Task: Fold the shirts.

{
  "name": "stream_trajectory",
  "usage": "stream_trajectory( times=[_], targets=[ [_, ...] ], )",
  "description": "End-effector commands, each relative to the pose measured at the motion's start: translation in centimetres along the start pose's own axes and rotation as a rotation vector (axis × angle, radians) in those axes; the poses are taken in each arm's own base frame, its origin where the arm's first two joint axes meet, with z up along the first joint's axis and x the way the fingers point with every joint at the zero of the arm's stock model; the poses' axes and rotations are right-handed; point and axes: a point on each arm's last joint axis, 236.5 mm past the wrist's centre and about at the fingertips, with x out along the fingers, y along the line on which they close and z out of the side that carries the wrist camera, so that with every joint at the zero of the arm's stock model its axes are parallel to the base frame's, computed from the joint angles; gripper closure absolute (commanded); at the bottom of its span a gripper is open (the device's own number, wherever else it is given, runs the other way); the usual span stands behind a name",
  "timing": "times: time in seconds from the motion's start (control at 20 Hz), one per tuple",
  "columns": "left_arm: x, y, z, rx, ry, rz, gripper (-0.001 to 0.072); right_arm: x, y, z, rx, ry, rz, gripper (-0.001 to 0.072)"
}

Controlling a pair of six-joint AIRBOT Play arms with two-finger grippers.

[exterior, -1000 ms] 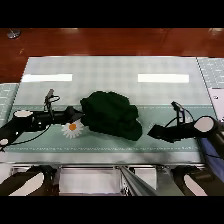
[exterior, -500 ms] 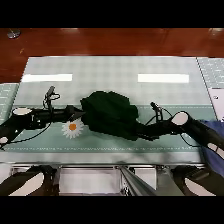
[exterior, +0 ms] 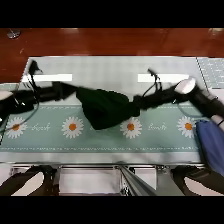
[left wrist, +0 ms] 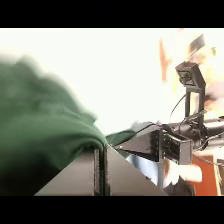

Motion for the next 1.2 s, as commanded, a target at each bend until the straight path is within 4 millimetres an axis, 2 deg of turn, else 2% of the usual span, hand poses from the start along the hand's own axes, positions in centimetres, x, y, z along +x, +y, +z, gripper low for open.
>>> stream_trajectory(
  times=[0.0,0.05,0.1,0.2,0.25,0.3,0.4,0.5,0.6,0.65,0.75,0.9,0.95,1.05,1.15],
  targets=[
    [-3.7,-12.6,9.1,0.232,-0.193,-0.124,0.0686,-14.1,4.1,9.9,-0.171,-0.291,-0.116,0.0695],
    [-5.4,-16.3,11.0,0.315,-0.238,-0.137,0.0686,-19.0,6.7,11.5,-0.24,-0.391,-0.132,0.0694],
    [-7.0,-19.5,12.3,0.395,-0.278,-0.131,0.0686,-23.0,9.1,11.7,-0.305,-0.458,-0.147,0.0695],
    [-11.0,-24.1,14.3,0.546,-0.371,-0.043,0.0686,-29.6,13.2,9.1,-0.439,-0.549,-0.214,0.0695],
    [-13.3,-25.6,15.1,0.6,-0.429,0.035,0.0686,-32.0,14.5,7.4,-0.486,-0.587,-0.242,0.0694],
    [-15.6,-26.7,15.6,0.65,-0.487,0.125,0.0686,-34.2,15.6,5.5,-0.518,-0.635,-0.272,0.0694],
    [-20.8,-27.8,15.7,0.728,-0.615,0.342,0.0686,-38.2,15.7,2.1,-0.531,-0.721,-0.379,0.0694],
    [-25.5,-28.3,14.4,0.793,-0.719,0.559,0.0686,-41.4,15.0,-0.9,-0.495,-0.792,-0.474,0.0694],
    [-28.6,-28.4,11.8,0.838,-0.752,0.743,0.0686,-43.5,14.2,-3.6,-0.44,-0.834,-0.535,0.0694],
    [-29.7,-28.4,10.3,0.85,-0.754,0.815,0.0685,-43.7,13.9,-4.8,-0.423,-0.824,-0.545,0.0694],
    [-30.9,-28.9,7.6,0.84,-0.775,0.876,0.0685,-42.7,13.0,-6.6,-0.386,-0.759,-0.548,0.0694],
    [-30.5,-29.3,4.5,0.852,-0.751,0.864,0.0686,-38.8,10.5,-8.9,-0.314,-0.57,-0.533,0.0694],
    [-30.0,-28.5,3.7,0.824,-0.725,0.85,0.0685,-36.9,10.4,-9.6,-0.315,-0.515,-0.489,0.0694],
    [-28.6,-25.3,2.7,0.751,-0.641,0.839,0.0685,-32.6,9.1,-10.8,-0.273,-0.383,-0.418,0.0694],
    [-26.4,-20.3,2.6,0.64,-0.534,0.813,0.0685,-28.5,5.9,-10.6,-0.208,-0.308,-0.403,0.0694]
  ],
)
